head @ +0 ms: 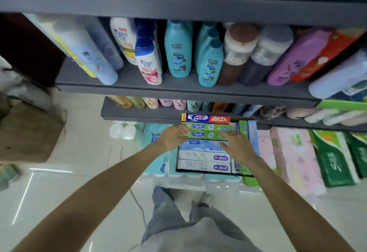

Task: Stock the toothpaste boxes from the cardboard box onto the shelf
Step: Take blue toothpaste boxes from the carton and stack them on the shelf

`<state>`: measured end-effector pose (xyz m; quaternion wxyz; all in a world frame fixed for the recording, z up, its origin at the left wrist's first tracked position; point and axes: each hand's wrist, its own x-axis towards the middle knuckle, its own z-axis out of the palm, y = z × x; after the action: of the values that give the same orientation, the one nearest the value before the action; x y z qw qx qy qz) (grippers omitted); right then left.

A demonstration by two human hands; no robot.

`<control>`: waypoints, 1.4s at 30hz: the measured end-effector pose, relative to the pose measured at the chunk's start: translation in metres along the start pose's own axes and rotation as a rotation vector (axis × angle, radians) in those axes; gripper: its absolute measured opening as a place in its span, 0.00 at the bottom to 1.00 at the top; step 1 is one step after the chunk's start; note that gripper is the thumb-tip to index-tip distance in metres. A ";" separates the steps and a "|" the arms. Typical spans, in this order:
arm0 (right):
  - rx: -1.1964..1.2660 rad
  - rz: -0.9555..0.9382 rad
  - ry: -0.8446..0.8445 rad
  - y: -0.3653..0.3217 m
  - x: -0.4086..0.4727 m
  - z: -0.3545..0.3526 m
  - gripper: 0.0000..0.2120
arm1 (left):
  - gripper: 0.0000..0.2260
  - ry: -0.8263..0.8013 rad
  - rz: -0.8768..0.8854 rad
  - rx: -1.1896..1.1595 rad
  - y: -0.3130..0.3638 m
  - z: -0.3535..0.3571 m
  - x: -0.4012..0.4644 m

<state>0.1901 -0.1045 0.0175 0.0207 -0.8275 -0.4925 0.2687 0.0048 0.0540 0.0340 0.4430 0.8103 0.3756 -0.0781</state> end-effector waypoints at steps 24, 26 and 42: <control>-0.390 -0.313 -0.040 0.013 0.069 0.025 0.29 | 0.19 -0.059 0.219 0.704 -0.020 0.074 0.003; -0.446 -0.292 -0.036 0.010 0.064 0.031 0.29 | 0.18 -0.060 0.149 0.691 -0.029 0.071 -0.006; -0.433 -0.388 0.070 -0.003 0.062 0.051 0.27 | 0.20 -0.046 0.107 0.683 -0.052 0.078 -0.001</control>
<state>0.1870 -0.0633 -0.0517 -0.0885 -0.7119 -0.6863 0.1196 -0.0147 0.0100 -0.0463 0.1578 0.9284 0.2749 -0.1941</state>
